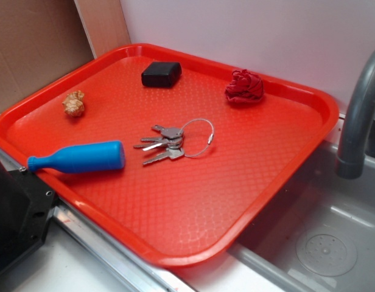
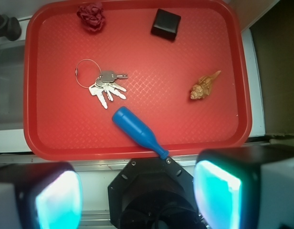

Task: Grab the red paper.

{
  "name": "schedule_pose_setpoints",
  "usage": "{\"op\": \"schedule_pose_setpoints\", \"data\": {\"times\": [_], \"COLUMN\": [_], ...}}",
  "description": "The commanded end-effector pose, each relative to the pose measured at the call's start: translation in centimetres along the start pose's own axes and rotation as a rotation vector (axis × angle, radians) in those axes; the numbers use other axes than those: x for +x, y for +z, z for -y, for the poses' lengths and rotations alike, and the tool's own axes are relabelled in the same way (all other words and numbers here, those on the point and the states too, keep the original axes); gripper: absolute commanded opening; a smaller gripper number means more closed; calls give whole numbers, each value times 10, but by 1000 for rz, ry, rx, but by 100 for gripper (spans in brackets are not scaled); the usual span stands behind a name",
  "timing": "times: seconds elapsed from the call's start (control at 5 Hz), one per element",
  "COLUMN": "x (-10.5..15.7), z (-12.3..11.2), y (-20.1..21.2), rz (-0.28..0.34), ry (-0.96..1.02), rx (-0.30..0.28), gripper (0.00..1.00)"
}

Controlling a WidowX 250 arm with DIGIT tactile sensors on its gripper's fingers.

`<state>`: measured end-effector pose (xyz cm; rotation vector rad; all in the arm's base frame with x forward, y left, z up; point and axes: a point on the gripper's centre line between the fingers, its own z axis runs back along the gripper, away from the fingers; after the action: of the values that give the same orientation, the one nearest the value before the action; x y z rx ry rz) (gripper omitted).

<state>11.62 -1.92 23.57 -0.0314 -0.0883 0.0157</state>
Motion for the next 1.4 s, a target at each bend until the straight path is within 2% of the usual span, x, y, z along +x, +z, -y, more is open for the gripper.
{"op": "schedule_pose_setpoints", "data": {"times": [0.0, 0.2, 0.4, 0.6, 0.8, 1.2], "x": [0, 40, 76, 116, 148, 184], "z": [0, 0, 9, 17, 32, 59], "y": [0, -52, -75, -109, -141, -175], "rz": [0, 58, 137, 144, 180, 133], "ry": [0, 10, -47, -91, -163, -268], "rx": [0, 56, 66, 59, 51, -44], "gripper": [100, 100, 100, 100, 100, 100]}}
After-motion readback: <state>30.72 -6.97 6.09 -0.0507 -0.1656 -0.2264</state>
